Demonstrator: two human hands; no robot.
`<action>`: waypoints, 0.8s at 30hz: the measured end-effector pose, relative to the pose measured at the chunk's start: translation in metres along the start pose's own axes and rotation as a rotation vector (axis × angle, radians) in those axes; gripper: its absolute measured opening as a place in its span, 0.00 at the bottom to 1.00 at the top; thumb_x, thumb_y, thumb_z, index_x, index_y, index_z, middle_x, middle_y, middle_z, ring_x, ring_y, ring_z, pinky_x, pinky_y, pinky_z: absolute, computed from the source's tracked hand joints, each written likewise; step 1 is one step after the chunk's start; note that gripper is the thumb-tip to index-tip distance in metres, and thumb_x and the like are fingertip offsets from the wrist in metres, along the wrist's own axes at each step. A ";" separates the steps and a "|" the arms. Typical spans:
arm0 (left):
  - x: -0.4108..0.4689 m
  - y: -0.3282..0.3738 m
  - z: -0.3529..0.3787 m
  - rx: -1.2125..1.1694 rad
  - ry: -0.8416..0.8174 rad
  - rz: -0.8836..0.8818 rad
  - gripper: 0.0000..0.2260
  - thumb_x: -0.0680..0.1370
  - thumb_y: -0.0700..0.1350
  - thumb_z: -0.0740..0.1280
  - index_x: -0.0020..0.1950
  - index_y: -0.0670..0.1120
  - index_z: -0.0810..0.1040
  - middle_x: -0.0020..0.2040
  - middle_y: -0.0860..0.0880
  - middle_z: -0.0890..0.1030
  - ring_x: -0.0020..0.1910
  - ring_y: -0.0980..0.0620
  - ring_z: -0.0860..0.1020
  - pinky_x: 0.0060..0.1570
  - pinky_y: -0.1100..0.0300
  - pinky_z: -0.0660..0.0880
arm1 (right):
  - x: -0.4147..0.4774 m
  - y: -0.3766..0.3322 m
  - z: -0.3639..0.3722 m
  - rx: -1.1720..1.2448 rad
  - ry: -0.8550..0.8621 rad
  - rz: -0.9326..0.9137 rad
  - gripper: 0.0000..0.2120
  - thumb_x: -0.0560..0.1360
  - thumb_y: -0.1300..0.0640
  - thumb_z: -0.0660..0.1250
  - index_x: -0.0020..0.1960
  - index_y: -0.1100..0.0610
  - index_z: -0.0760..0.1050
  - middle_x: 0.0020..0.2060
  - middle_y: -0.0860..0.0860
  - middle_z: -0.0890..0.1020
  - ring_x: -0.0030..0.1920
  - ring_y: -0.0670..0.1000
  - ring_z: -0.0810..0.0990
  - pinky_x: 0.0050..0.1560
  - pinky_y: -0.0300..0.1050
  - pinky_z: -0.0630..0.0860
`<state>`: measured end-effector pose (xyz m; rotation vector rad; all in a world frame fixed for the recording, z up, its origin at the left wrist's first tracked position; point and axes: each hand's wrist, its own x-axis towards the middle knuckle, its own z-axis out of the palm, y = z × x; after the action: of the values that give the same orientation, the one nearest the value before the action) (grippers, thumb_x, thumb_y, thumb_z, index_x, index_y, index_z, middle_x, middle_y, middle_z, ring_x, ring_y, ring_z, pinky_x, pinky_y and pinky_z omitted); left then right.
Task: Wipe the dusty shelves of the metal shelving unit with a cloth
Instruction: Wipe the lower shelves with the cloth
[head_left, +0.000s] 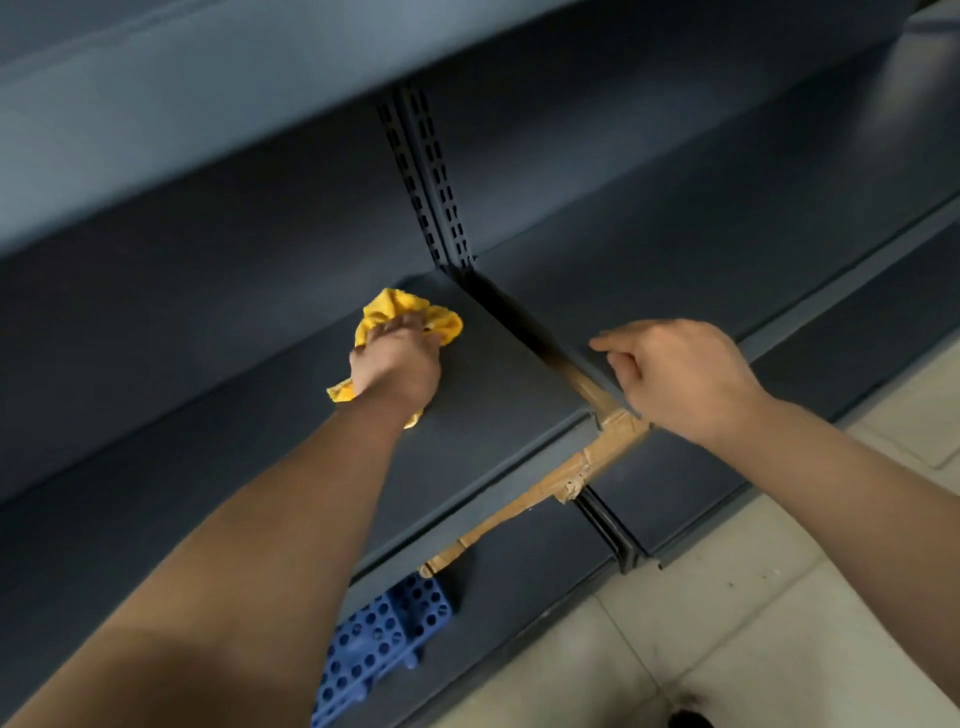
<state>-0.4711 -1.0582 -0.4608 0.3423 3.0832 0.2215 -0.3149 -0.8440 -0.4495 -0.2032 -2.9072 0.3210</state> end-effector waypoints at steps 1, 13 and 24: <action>-0.001 0.003 0.002 0.000 0.019 -0.014 0.19 0.83 0.50 0.53 0.73 0.49 0.65 0.71 0.43 0.70 0.71 0.42 0.64 0.66 0.44 0.62 | 0.004 0.001 0.001 0.024 -0.023 0.000 0.17 0.79 0.55 0.58 0.65 0.46 0.76 0.63 0.45 0.79 0.62 0.50 0.78 0.58 0.47 0.76; -0.046 0.064 -0.040 -0.091 -0.093 0.010 0.16 0.82 0.47 0.56 0.70 0.49 0.66 0.66 0.43 0.74 0.65 0.41 0.72 0.57 0.47 0.72 | 0.019 -0.028 -0.038 -0.025 -0.269 0.043 0.18 0.81 0.46 0.49 0.64 0.45 0.72 0.57 0.45 0.80 0.55 0.50 0.80 0.51 0.45 0.76; -0.092 0.083 -0.101 -0.034 -0.261 0.019 0.13 0.83 0.48 0.55 0.65 0.46 0.69 0.61 0.44 0.77 0.60 0.41 0.76 0.53 0.47 0.74 | -0.021 -0.036 -0.108 0.001 -0.373 0.040 0.16 0.82 0.50 0.52 0.55 0.51 0.78 0.45 0.49 0.83 0.45 0.51 0.82 0.42 0.45 0.78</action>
<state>-0.3678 -1.0124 -0.3472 0.3667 2.8174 0.2108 -0.2746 -0.8606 -0.3426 -0.2224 -3.2738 0.4064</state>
